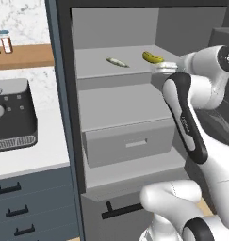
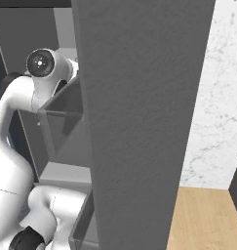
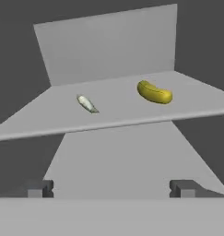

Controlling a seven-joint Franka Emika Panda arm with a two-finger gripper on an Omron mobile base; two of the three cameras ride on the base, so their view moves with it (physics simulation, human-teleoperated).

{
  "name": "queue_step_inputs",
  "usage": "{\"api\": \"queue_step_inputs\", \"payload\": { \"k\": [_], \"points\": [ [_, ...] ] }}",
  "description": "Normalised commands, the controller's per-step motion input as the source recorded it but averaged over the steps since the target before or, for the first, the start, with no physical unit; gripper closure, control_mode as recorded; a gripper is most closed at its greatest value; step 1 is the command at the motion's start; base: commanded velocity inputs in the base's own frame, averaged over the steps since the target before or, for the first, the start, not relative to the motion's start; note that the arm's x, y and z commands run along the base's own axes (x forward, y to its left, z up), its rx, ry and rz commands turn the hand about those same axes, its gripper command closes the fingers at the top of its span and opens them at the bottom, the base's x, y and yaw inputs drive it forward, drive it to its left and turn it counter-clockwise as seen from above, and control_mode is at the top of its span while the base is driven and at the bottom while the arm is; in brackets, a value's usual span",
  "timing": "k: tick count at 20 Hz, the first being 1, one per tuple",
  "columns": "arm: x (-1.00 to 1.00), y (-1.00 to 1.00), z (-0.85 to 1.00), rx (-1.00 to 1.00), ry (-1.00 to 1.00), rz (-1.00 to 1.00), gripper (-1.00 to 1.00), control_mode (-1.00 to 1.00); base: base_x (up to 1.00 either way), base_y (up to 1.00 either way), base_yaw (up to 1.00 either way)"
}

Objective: Place one cucumber and one fish in each tupperware on the nearby counter, to pack two identical lunches.

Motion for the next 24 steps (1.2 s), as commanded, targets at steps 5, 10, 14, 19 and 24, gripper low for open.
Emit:
{"api": "queue_step_inputs", "payload": {
  "k": [5,10,14,19,24],
  "points": [
    [0.98,0.40,0.59,-0.04,-0.23,-0.06,-1.00,-1.00,0.00,0.00,0.00],
    [0.97,0.29,-0.01,-0.06,0.16,-0.02,-1.00,-1.00,0.00,0.00,0.00],
    [0.67,0.23,-0.09,-0.13,0.43,0.01,-1.00,-1.00,0.00,0.00,0.00],
    [0.13,0.09,-0.02,-0.05,0.10,0.00,-1.00,-1.00,0.00,0.00,0.00],
    [0.23,0.18,-0.37,-0.01,0.13,0.04,-1.00,-1.00,0.00,0.00,0.00]
  ]
}}
